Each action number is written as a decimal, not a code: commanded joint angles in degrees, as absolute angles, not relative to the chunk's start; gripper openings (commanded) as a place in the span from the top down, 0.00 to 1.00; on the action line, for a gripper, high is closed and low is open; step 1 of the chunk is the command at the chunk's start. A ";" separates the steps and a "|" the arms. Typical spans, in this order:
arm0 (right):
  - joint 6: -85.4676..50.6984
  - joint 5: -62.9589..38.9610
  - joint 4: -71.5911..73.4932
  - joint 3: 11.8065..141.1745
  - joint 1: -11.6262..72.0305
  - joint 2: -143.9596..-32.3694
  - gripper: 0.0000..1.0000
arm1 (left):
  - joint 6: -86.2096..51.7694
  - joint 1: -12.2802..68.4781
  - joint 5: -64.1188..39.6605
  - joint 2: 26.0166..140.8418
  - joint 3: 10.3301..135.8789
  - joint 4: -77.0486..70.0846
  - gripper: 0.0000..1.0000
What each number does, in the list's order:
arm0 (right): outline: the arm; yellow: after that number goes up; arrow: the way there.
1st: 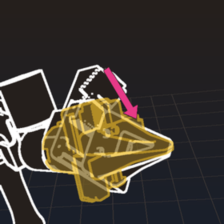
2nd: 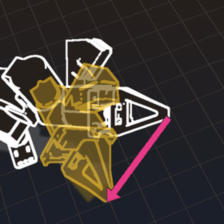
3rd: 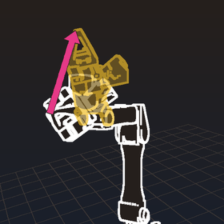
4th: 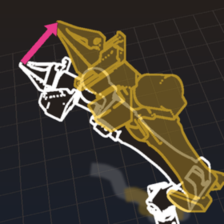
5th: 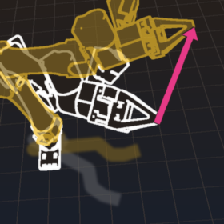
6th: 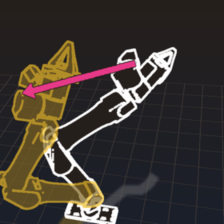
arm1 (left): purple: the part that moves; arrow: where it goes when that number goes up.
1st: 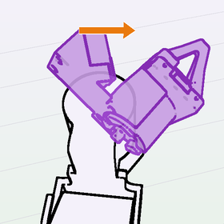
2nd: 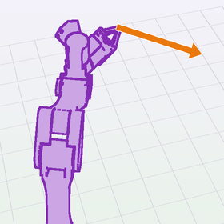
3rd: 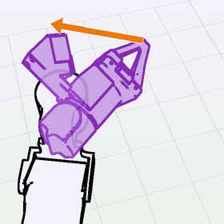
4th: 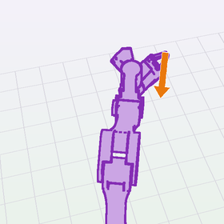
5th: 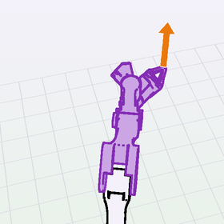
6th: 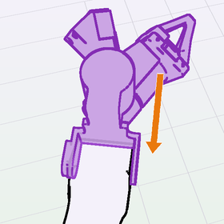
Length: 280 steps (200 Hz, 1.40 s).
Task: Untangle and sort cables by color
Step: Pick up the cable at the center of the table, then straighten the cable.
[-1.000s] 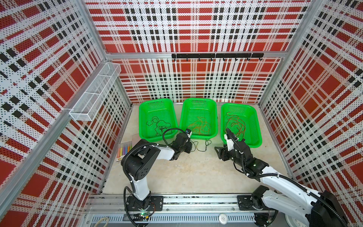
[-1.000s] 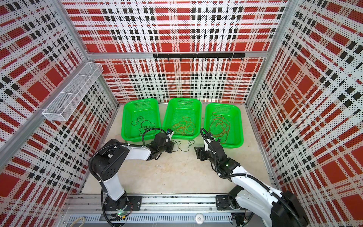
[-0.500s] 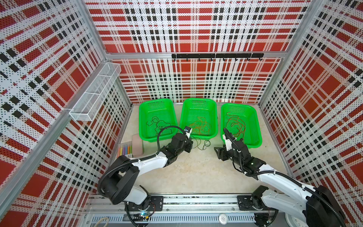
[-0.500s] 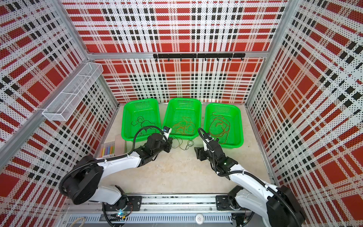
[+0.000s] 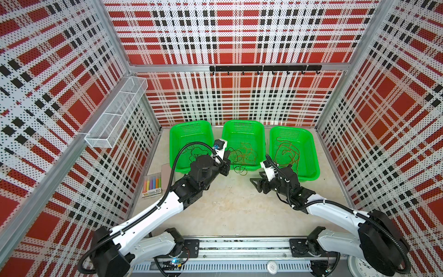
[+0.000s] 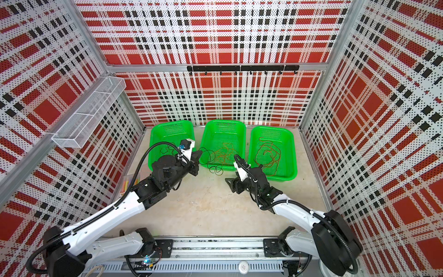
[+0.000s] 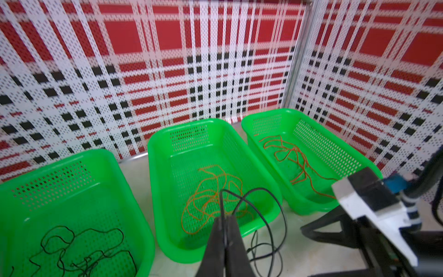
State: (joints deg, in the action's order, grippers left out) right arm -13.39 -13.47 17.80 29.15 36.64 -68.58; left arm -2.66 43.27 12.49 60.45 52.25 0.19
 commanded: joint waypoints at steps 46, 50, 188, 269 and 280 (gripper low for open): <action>-0.34 -12.26 35.22 30.28 45.42 -67.54 0.22 | 0.71 47.32 13.66 59.76 60.28 6.85 1.00; -0.52 -12.03 35.80 30.11 45.44 -67.30 0.22 | 0.80 47.71 13.77 59.91 60.60 6.86 1.00; -4.27 -11.55 36.05 26.20 46.32 -59.15 0.61 | 1.67 53.53 20.13 60.12 65.10 6.86 1.00; 3.23 -10.37 26.19 20.52 46.41 -45.30 0.51 | 1.06 53.70 20.13 62.04 66.62 6.68 1.00; 3.86 -10.81 26.04 21.21 46.47 -45.68 0.52 | 1.21 53.66 20.06 62.21 66.71 6.51 1.00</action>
State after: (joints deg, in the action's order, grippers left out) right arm 0.51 -10.35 28.97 19.79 46.02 -45.93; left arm 0.71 53.34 19.79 61.63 65.21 6.92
